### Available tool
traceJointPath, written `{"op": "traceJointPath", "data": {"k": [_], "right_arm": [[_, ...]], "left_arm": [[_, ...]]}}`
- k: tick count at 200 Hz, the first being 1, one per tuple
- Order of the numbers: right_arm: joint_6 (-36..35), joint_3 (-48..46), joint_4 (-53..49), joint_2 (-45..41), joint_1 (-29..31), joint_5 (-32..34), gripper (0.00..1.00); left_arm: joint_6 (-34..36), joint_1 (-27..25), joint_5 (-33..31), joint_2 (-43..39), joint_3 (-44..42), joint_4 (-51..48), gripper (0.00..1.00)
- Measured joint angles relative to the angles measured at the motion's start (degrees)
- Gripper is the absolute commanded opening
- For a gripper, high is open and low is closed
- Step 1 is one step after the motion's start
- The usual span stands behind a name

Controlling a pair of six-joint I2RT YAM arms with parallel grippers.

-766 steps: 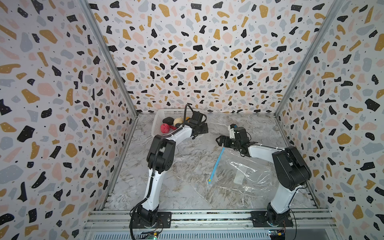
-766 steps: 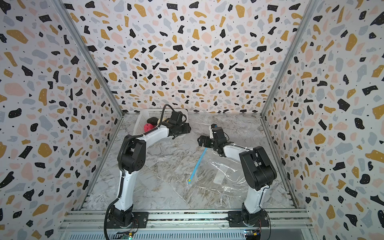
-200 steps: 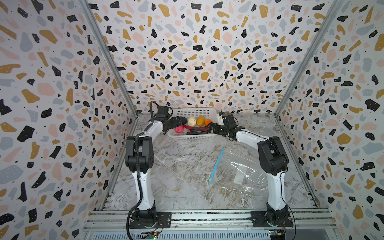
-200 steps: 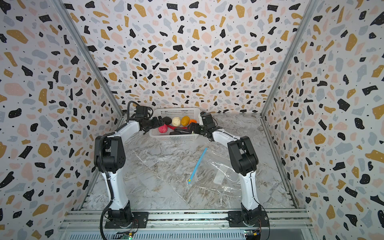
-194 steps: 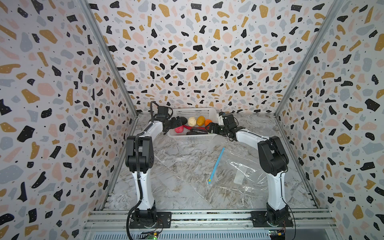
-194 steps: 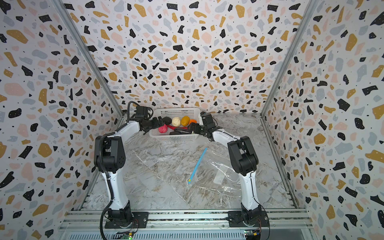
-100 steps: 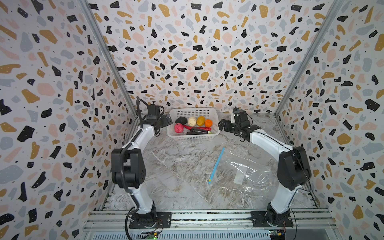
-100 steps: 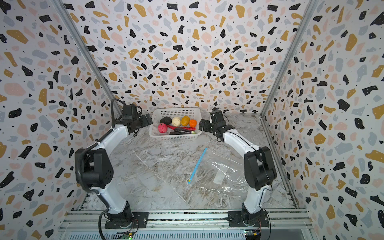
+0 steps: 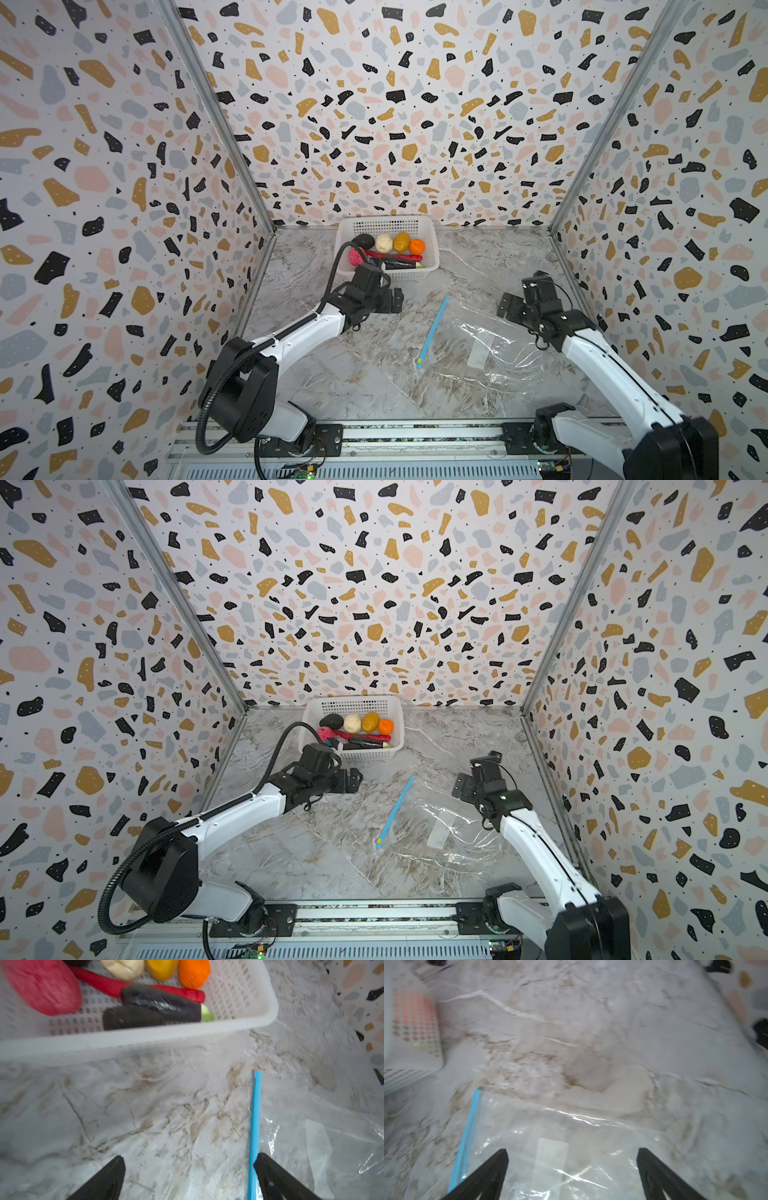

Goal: Place the food in the zip-top bag and seal the zipper

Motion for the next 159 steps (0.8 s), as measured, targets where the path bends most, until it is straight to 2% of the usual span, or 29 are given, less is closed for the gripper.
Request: {"op": "traceJointPath", "data": {"k": [21, 48, 68, 85, 104, 134, 159], "right_arm": [[1.9, -0.9, -3.5, -4.6, -7.6, 0.4, 0.99], [6.6, -4.0, -3.8, -6.9, -16.6, -4.0, 0.99], [10.2, -9.2, -4.4, -9.0, -19.6, -7.0, 0.99], [12.3, -12.7, -3.8, -9.6, -19.5, -10.1, 0.99], [14.3, -15.8, -1.4, -7.4, -16.8, -12.4, 1.0], [16.0, -17.8, 5.8, -1.0, -7.5, -14.6, 0.98], [14.5, -14.9, 11.8, 8.2, -4.5, -15.2, 0.98]], "left_arm": [[-1.1, -2.1, 1.2, 0.0, -0.9, 2.2, 1.0], [-2.4, -3.7, 2.7, 1.0, -1.5, 5.5, 1.0], [-3.1, -4.0, 3.9, 2.6, -1.9, 7.2, 1.0], [-3.3, -4.2, 4.7, 4.0, -2.3, 8.5, 1.0], [-3.7, -4.2, 5.7, 5.9, -2.4, 9.8, 1.0], [-4.3, -4.2, 6.7, 9.0, -2.5, 11.5, 1.0], [-4.3, -4.2, 7.3, 11.5, -2.2, 12.3, 1.0]]}}
